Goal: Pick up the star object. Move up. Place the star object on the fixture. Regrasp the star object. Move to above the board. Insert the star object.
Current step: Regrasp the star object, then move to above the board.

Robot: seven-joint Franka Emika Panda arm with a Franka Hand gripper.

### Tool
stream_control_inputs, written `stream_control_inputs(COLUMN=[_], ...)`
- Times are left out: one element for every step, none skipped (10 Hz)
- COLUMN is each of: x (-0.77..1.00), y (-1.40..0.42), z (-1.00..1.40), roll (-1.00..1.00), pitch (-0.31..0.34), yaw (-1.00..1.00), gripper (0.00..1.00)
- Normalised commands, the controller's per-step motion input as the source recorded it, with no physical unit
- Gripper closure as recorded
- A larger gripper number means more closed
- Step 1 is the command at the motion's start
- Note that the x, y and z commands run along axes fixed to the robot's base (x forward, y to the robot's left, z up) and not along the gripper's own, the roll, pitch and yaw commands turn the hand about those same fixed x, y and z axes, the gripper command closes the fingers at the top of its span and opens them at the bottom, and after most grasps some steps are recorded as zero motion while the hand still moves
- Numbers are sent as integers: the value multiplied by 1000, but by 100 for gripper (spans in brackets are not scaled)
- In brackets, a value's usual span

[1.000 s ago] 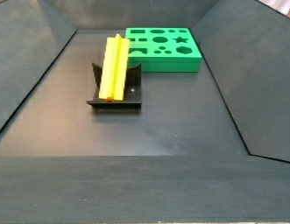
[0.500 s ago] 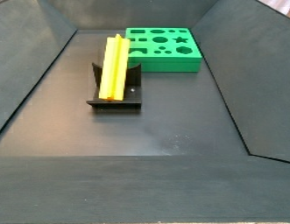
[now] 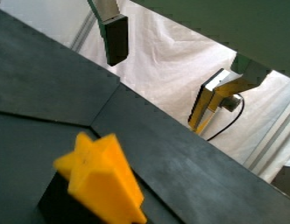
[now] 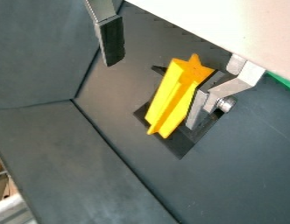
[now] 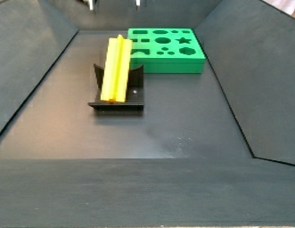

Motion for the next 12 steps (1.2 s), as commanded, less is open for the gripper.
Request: stream_control_inputs(x=[82,95,111,124,119,95,86,77,72,0,56,55], y=[31,27,21,16,13,0,-2,0,0,0,117,114], z=[-1000,-1000,-1000,-1000,-915,-642,-532,-274,-174,0,1000,1000], roll=[85,78,77,76,75,77,78,69,68,0,25,11], pitch=[-97,-112,-111,-102,-93,-63,-49,-26,-12,0,11,6], yaw=[130,85,47,22,5,-19,-29,-29,-23,0,82,73], gripper=[0,0,0,0,0,0,0,0,0,100,100,100])
